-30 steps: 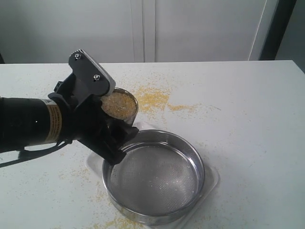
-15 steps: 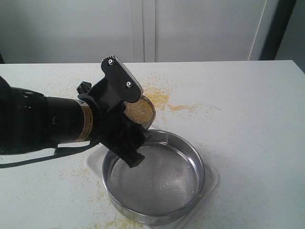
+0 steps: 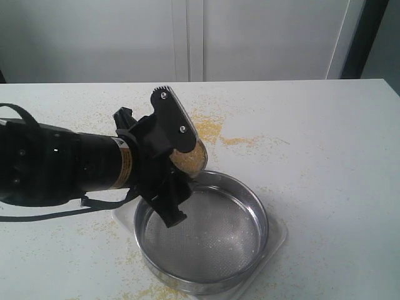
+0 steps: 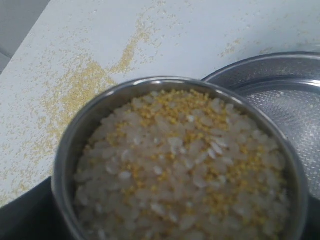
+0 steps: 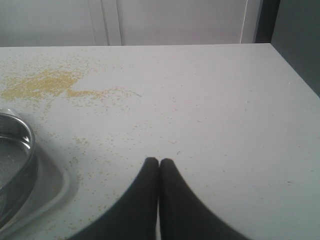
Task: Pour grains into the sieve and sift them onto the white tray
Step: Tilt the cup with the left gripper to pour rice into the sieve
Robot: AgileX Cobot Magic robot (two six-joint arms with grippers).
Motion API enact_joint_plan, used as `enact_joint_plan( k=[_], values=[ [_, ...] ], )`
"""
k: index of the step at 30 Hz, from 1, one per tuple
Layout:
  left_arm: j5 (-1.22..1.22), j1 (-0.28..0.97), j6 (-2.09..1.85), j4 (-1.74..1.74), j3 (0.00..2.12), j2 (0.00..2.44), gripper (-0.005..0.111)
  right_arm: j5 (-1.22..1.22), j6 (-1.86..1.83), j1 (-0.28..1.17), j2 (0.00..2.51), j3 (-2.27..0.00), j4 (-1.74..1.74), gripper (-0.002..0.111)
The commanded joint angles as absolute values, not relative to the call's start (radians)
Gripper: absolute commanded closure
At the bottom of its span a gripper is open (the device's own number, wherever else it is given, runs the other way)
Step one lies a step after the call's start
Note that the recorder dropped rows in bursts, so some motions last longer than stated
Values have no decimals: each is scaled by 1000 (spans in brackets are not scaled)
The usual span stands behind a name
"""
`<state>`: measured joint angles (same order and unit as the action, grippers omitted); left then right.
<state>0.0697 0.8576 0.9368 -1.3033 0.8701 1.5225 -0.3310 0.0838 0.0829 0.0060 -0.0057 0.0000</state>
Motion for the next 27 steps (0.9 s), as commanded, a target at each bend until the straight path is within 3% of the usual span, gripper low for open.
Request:
enact_joint_plan(
  k=[1, 27],
  values=[
    [74, 864, 939, -1354, 883, 1526, 107, -316, 84, 89, 0, 0, 0, 108],
    [22, 862, 936, -1639, 883, 1526, 107, -316, 84, 89, 0, 0, 0, 108]
  ],
)
